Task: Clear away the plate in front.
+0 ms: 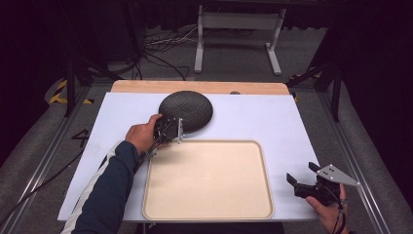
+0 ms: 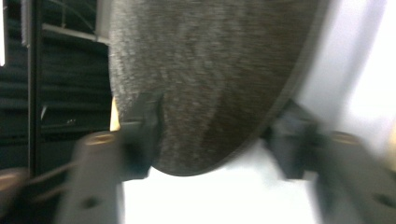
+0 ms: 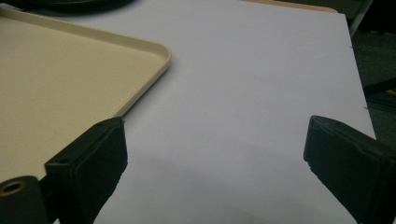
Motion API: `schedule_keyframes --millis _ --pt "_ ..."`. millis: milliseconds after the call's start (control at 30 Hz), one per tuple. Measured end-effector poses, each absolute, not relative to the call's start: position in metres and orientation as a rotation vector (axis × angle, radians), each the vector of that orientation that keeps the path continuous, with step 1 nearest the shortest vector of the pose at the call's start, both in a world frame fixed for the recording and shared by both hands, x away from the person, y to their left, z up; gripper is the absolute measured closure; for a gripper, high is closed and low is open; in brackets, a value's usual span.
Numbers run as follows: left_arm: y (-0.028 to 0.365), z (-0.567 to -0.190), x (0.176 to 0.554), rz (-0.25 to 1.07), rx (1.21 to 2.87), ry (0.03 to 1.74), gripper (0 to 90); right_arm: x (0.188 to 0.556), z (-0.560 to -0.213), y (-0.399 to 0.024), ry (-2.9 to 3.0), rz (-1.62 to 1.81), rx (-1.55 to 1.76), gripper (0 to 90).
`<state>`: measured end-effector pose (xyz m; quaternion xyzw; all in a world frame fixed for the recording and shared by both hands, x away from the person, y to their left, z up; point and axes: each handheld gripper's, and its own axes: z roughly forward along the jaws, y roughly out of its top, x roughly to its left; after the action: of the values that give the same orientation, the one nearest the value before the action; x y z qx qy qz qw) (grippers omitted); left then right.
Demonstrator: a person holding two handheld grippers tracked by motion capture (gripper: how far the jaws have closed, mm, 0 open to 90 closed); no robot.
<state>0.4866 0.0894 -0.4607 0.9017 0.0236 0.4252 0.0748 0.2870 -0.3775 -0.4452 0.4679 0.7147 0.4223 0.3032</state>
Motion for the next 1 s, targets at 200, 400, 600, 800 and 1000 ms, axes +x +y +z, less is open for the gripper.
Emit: schedule_keyframes --millis 200,400,600,800,1000 --pt "0.082 -0.465 0.484 1.368 2.709 0.02 77.0 0.286 -0.445 -0.377 1.893 1.123 1.237 6.6" --pt "0.078 -0.458 0.481 1.548 2.618 -0.04 86.1 0.287 -0.446 -0.377 1.899 1.122 1.241 6.6" --pt "0.072 -0.463 0.48 1.631 2.609 -0.058 85.9 0.287 -0.446 -0.38 1.89 1.122 1.248 6.6" --pt "0.075 -0.459 0.478 1.66 2.614 -0.031 85.6 0.286 -0.445 -0.379 1.892 1.122 1.242 6.6" --pt "0.08 -0.443 0.47 1.681 2.584 -0.004 86.3 0.286 -0.444 -0.38 1.884 1.128 1.239 6.6"
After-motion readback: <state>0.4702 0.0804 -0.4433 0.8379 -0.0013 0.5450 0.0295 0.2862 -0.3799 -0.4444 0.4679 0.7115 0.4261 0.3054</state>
